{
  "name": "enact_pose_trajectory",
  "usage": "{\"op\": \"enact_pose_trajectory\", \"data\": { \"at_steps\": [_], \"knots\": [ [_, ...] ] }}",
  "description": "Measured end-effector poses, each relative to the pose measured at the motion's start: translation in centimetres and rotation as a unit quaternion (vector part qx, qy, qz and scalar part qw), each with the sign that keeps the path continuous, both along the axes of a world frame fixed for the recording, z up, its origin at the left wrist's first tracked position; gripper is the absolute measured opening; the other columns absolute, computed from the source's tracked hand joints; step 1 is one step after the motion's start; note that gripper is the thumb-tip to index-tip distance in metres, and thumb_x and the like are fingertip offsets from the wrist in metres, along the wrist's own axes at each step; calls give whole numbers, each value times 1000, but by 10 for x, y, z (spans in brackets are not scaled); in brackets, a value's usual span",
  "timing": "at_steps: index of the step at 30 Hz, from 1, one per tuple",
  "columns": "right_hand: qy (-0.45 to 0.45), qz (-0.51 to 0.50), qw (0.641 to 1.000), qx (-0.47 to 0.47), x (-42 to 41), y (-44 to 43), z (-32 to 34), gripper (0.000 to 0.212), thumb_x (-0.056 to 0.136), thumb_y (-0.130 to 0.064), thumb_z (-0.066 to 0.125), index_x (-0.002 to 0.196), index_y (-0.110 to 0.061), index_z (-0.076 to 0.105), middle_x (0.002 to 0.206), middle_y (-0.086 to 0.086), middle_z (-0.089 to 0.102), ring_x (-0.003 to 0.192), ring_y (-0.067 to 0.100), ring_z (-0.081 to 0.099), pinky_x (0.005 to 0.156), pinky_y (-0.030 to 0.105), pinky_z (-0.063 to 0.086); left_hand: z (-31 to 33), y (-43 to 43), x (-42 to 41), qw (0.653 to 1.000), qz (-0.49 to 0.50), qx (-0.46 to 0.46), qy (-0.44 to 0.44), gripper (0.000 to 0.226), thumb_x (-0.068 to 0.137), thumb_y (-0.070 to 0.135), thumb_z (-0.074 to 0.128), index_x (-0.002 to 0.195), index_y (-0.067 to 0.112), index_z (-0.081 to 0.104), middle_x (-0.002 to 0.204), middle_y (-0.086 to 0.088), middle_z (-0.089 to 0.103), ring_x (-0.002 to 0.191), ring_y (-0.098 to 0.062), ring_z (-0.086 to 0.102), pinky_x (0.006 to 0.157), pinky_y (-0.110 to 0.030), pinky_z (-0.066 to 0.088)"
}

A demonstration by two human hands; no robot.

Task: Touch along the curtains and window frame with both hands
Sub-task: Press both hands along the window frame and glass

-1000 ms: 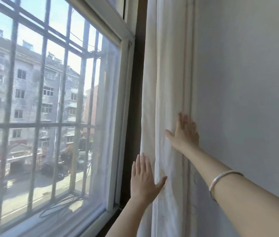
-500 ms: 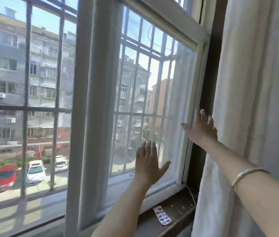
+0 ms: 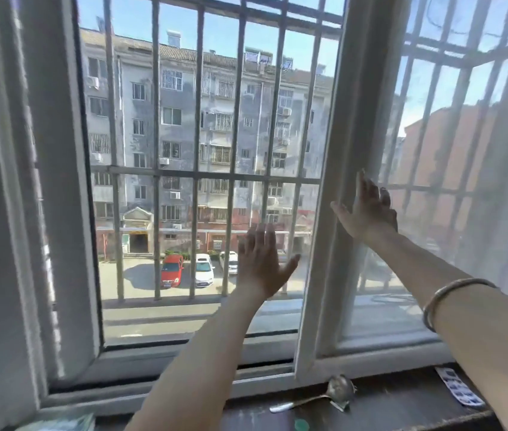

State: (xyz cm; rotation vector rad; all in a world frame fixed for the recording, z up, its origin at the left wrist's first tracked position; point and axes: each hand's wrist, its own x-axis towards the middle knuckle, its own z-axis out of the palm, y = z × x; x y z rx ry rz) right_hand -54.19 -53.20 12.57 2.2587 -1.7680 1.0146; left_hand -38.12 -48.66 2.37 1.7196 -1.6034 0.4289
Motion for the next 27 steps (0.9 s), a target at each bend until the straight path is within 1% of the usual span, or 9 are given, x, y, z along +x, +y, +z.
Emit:
{"op": "enact_pose_trajectory", "data": {
  "at_steps": [5,10,14,17,19,21,22,24,27],
  "knots": [
    [23,74,997,18,79,30,-11,80,91,-51,36,145,-23,-16,158,7,-1,143,36,4,113,53,16,-4,46,79,998,59,6,4,83,85,59,41,142,8,9,152,-13,16,140,-28,13,116,-43,13],
    [54,132,990,4,137,55,-20,78,91,-48,39,146,-18,-8,156,9,9,140,38,16,107,55,33,-13,86,136,991,129,26,19,80,86,57,41,143,10,9,153,-11,16,141,-26,12,116,-41,12],
    [55,181,982,-8,169,63,-20,79,90,-48,42,146,-16,-4,154,12,14,138,38,19,107,53,33,-18,111,165,982,187,24,12,81,85,60,35,142,8,12,153,-12,18,140,-24,15,115,-39,15],
    [46,222,974,-11,190,64,-19,79,90,-45,45,147,-18,-3,153,13,17,138,39,20,108,54,32,-22,125,183,974,222,43,27,80,87,58,36,143,9,7,155,-10,12,141,-23,13,114,-40,16],
    [49,244,969,-11,203,65,-20,80,90,-45,45,147,-18,-4,153,12,16,138,38,18,108,53,32,-25,132,193,966,248,58,36,84,84,65,27,144,10,4,155,-10,10,141,-24,13,114,-39,15],
    [52,257,965,-13,216,65,-21,81,90,-46,45,147,-18,-6,153,12,17,138,38,19,108,53,32,-28,137,203,961,263,75,45,94,75,73,11,144,10,2,156,-11,7,142,-24,10,115,-38,11],
    [53,263,963,-13,223,65,-21,82,90,-46,45,147,-18,-7,153,12,16,138,38,19,109,53,31,-29,139,208,959,266,80,52,95,76,74,11,144,10,0,156,-11,4,143,-24,7,116,-38,7],
    [56,272,960,-17,240,64,-19,82,90,-47,45,147,-18,-8,153,12,16,138,38,18,110,52,29,-33,140,222,956,274,87,62,87,85,67,22,144,10,-5,156,-11,-3,143,-22,-1,116,-36,1],
    [67,282,956,-34,270,65,-16,83,89,-47,45,147,-17,-7,154,11,14,139,38,17,110,52,29,-35,140,244,952,284,76,79,84,87,62,29,144,11,-6,156,-9,-5,143,-21,-3,115,-35,1]
  ]
}}
